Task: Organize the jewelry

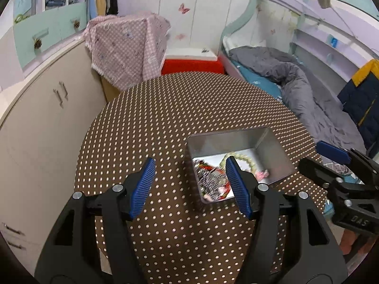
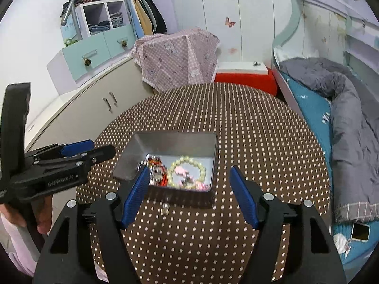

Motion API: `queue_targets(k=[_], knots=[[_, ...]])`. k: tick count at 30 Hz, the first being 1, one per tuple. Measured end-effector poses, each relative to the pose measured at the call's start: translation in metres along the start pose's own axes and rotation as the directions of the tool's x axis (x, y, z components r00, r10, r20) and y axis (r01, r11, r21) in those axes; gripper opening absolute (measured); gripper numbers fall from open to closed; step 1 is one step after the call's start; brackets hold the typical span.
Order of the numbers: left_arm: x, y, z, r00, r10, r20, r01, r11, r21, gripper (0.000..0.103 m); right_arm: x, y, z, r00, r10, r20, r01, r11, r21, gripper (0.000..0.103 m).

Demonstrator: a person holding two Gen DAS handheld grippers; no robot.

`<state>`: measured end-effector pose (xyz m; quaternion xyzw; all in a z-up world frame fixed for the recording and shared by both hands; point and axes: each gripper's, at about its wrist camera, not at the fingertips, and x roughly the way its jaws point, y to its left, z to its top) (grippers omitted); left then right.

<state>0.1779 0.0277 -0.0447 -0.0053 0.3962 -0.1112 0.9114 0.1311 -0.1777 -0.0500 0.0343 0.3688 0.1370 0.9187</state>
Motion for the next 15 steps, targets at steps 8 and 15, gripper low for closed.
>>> queue_targets(k=[8, 15], knots=[[0.02, 0.01, -0.008, 0.998, 0.004, -0.069, -0.008, 0.999, -0.052, 0.061, 0.024, 0.011, -0.026, 0.992, 0.056, -0.116, -0.059, 0.998, -0.021, 0.057], [0.031, 0.014, -0.01, 0.994, 0.021, -0.105, -0.029, 0.996, -0.08, 0.061, 0.051, 0.016, -0.036, 0.976, 0.069, -0.206, -0.073, 0.997, -0.008, 0.043]])
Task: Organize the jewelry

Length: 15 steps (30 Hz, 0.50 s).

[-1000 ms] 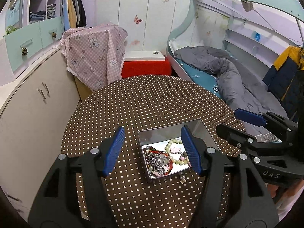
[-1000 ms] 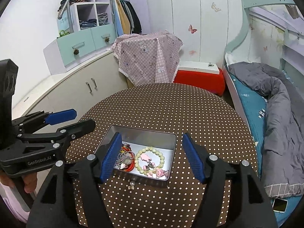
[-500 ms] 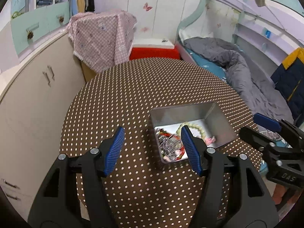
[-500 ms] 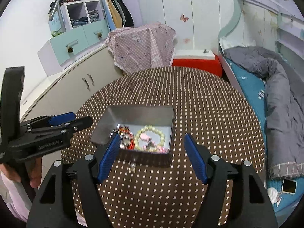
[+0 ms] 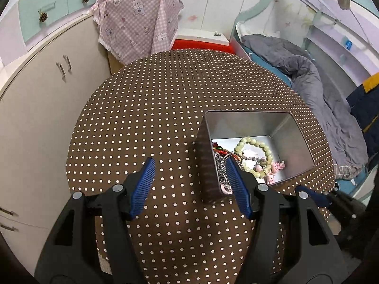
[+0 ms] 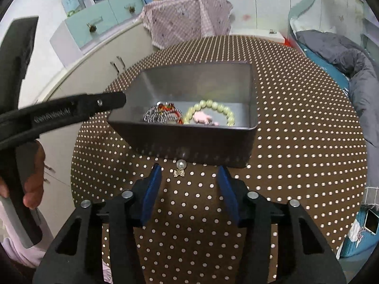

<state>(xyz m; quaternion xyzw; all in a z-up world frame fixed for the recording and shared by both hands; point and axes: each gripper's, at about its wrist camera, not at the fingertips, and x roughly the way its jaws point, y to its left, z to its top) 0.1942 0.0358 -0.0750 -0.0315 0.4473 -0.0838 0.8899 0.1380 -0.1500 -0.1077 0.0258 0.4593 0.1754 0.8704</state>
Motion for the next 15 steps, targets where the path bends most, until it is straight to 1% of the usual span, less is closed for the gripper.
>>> queue_targets(k=[4, 7, 11, 15], knots=[[0.006, 0.0, 0.001, 1.0, 0.004, -0.016, -0.004, 1.0, -0.01, 0.061, 0.013, 0.004, 0.001, 0.999, 0.011, -0.034, -0.012, 1.0, -0.011, 0.034], [0.011, 0.0, 0.001, 1.0, 0.007, -0.03, -0.008, 1.0, -0.014, 0.061, 0.02, 0.008, 0.002, 0.999, 0.006, -0.049, -0.007, 1.0, -0.024, 0.031], [0.019, -0.002, 0.003, 0.999, 0.012, -0.048, -0.013, 1.0, -0.015, 0.061, 0.023, 0.013, 0.005, 0.999, -0.007, -0.047, 0.005, 0.999, -0.044, 0.03], [0.025, -0.004, 0.004, 0.998, 0.014, -0.063, -0.015, 1.0, -0.018, 0.061, 0.029, 0.018, 0.004, 0.998, -0.047, -0.036, 0.044, 0.996, -0.082, 0.024]])
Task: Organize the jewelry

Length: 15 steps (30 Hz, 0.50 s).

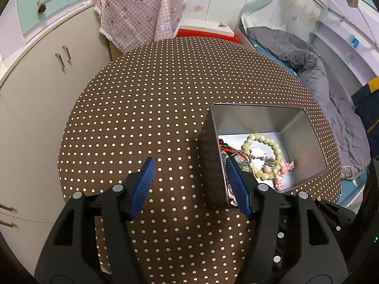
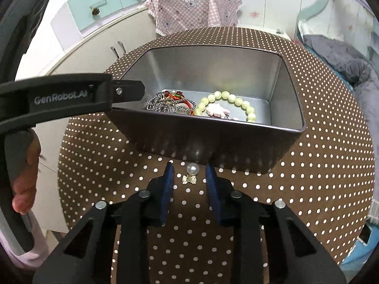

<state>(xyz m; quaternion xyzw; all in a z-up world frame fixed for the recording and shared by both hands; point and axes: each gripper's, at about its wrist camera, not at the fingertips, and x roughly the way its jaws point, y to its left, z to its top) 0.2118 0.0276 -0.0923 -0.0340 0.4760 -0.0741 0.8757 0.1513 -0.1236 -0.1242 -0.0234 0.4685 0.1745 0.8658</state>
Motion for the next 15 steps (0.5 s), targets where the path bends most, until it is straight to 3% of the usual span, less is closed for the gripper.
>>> queue_targets(k=[4, 7, 9, 15], knots=[[0.005, 0.0, 0.0, 1.0, 0.003, -0.009, -0.003, 1.0, -0.001, 0.061, 0.004, -0.001, 0.001, 0.999, -0.031, 0.01, 0.031, 0.999, -0.008, 0.01], [0.005, -0.001, 0.0, 1.0, 0.004, -0.005, -0.004, 1.0, 0.007, 0.06, 0.004, -0.005, 0.0, 1.0, -0.017, 0.015, 0.017, 1.0, -0.007, 0.01], [0.003, -0.005, 0.0, 1.0, -0.029, -0.005, 0.029, 0.999, 0.033, 0.039, 0.003, -0.007, -0.001, 1.0, -0.013, 0.018, 0.013, 1.0, -0.007, 0.01], [0.0, -0.02, -0.001, 0.999, -0.048, 0.0, 0.048, 0.995, 0.092, 0.017, -0.001, -0.011, -0.003, 1.0, 0.007, 0.012, -0.007, 1.0, 0.014, 0.01]])
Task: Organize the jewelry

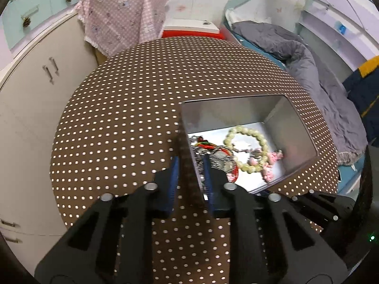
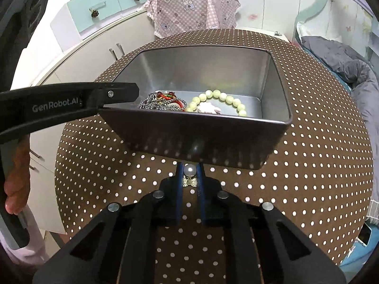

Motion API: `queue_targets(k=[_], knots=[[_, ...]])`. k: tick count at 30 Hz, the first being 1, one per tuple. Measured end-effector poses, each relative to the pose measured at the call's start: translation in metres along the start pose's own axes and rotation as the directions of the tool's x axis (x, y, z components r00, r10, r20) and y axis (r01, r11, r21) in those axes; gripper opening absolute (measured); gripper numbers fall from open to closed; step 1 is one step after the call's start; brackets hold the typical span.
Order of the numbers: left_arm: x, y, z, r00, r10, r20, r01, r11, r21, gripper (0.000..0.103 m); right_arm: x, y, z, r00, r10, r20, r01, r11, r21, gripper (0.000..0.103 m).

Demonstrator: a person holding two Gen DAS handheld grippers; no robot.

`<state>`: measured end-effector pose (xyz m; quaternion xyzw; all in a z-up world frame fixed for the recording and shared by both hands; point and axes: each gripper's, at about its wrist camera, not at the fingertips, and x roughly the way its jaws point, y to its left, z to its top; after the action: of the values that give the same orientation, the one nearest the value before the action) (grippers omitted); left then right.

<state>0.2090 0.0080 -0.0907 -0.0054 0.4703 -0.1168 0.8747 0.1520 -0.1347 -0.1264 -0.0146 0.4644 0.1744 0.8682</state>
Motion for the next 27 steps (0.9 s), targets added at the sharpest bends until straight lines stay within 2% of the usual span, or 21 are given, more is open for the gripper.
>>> queue_targets(k=[8, 14, 22, 27], knots=[[-0.002, -0.004, -0.001, 1.0, 0.013, 0.008, -0.013, 1.0, 0.018, 0.015, -0.017, -0.008, -0.006, 1.0, 0.002, 0.017, -0.002, 1.0, 0.027, 0.01], [-0.002, -0.003, -0.002, 1.0, 0.021, 0.011, -0.021, 0.999, 0.024, 0.015, -0.046, -0.015, -0.002, 0.997, 0.004, 0.083, -0.007, 0.999, 0.039, 0.01], [-0.002, -0.004, -0.003, 1.0, 0.021, 0.012, -0.021, 1.0, 0.023, 0.015, -0.083, -0.014, 0.024, 0.98, -0.022, 0.2, 0.021, 1.0, 0.009, 0.01], [-0.002, -0.005, -0.004, 1.0, 0.018, 0.012, -0.018, 1.0, 0.02, 0.015, -0.073, -0.012, 0.045, 0.98, -0.013, 0.2, 0.014, 1.0, -0.006, 0.01]])
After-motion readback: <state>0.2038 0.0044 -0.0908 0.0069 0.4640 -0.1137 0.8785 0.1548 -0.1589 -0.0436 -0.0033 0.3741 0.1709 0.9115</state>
